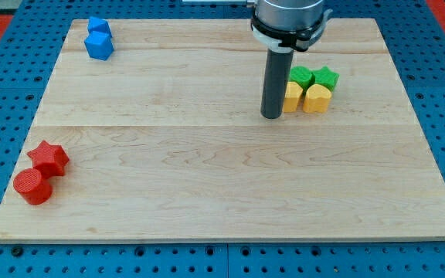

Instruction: Move the arm towards the bottom center of the board

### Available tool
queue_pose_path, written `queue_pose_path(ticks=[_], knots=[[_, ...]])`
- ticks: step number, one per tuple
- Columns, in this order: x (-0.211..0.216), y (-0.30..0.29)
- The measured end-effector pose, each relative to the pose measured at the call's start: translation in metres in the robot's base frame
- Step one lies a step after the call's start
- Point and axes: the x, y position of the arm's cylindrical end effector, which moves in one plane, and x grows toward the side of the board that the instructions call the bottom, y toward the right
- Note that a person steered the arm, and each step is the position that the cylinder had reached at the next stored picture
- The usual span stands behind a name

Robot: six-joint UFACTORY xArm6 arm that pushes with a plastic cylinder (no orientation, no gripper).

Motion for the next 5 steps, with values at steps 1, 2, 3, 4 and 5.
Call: queue_pose_path(ticks=[1, 2, 3, 4, 5], knots=[[-0.003, -0.004], [-0.003, -0.004], [0.018, -0.004], [0.043, -0.006], [0.064, -0.039]])
